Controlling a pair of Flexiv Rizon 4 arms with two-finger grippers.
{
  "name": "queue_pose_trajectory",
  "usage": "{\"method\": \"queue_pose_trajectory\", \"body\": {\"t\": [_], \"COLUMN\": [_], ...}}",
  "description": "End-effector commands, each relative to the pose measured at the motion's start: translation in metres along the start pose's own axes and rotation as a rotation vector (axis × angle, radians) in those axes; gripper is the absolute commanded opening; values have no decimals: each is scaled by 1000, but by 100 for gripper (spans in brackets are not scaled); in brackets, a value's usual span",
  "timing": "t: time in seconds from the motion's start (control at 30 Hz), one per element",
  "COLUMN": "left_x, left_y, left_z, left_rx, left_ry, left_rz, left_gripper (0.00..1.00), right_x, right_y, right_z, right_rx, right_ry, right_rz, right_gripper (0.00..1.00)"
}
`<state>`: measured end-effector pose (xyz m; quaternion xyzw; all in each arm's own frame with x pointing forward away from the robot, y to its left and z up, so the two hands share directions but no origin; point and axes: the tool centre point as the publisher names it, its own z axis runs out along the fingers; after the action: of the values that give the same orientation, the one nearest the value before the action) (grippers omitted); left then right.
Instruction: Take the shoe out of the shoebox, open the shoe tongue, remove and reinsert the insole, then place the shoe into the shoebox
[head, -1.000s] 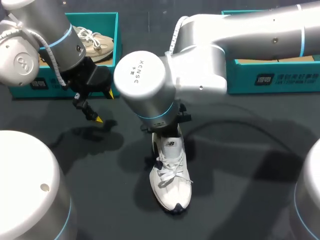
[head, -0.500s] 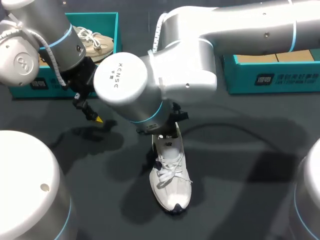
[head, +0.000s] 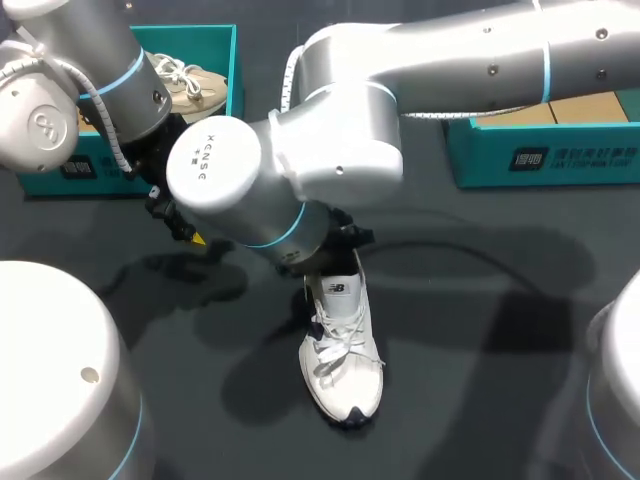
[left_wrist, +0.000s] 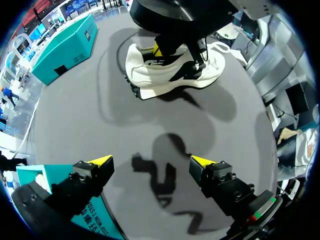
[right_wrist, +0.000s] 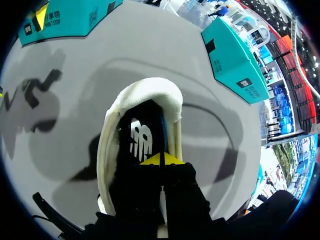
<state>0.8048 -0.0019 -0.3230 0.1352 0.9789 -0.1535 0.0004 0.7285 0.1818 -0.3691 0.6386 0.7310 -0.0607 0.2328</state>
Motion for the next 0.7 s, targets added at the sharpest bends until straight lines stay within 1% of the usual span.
{"method": "queue_pose_trajectory", "body": {"t": [0.03, 0.13, 0.2, 0.3, 0.4, 0.5, 0.57, 0.7], "left_x": [0, 0, 0, 0, 0, 0, 0, 0], "left_y": [0, 0, 0, 0, 0, 0, 0, 0], "left_z": [0, 0, 0, 0, 0, 0, 0, 0], "left_rx": [-3, -3, -3, -3, -3, -3, -3, -3], "left_ry": [0, 0, 0, 0, 0, 0, 0, 0], "left_rz": [1, 1, 1, 1, 1, 1, 1, 1], "left_gripper": [100, 100, 100, 100, 100, 100, 100, 100], "right_x": [12, 16, 18, 12, 5, 3, 1, 0], "right_y": [-6, -8, -9, -9, -8, -6, -3, 0], "right_z": [14, 20, 18, 0, -21, -30, -31, -20], "right_rx": [14, 30, 30, -23, -86, -118, -118, -94], "right_ry": [2, 39, 45, 55, 38, 7, -25, -54], "right_rz": [220, 224, 223, 244, 260, 265, 268, 275], "right_gripper": [0, 0, 0, 0, 0, 0, 0, 0]}}
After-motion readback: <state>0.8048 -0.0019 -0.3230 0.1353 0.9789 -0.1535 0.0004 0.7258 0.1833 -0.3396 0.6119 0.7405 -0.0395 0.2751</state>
